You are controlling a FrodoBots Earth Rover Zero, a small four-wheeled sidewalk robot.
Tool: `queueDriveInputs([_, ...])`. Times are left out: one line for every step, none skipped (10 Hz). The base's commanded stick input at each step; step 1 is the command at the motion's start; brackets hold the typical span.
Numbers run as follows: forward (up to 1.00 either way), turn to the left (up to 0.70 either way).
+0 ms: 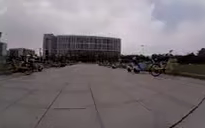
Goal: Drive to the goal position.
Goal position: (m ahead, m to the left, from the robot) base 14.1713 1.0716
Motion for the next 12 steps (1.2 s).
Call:
queueDriveInputs([0.70, 0.14])
queueDriveInputs([0.70, 0.14])
queueDriveInputs([0.70, 0.14])
queueDriveInputs([0.70, 0.14])
queueDriveInputs([0.70, 0.14])
queueDriveInputs([0.70, 0.14])
queueDriveInputs([0.70, 0.14])
queueDriveInputs([0.70, 0.14])
queueDriveInputs([0.70, 0.14])
queueDriveInputs([0.70, 0.14])
queueDriveInputs([0.70, 0.14])
queueDriveInputs([0.70, 0.14])
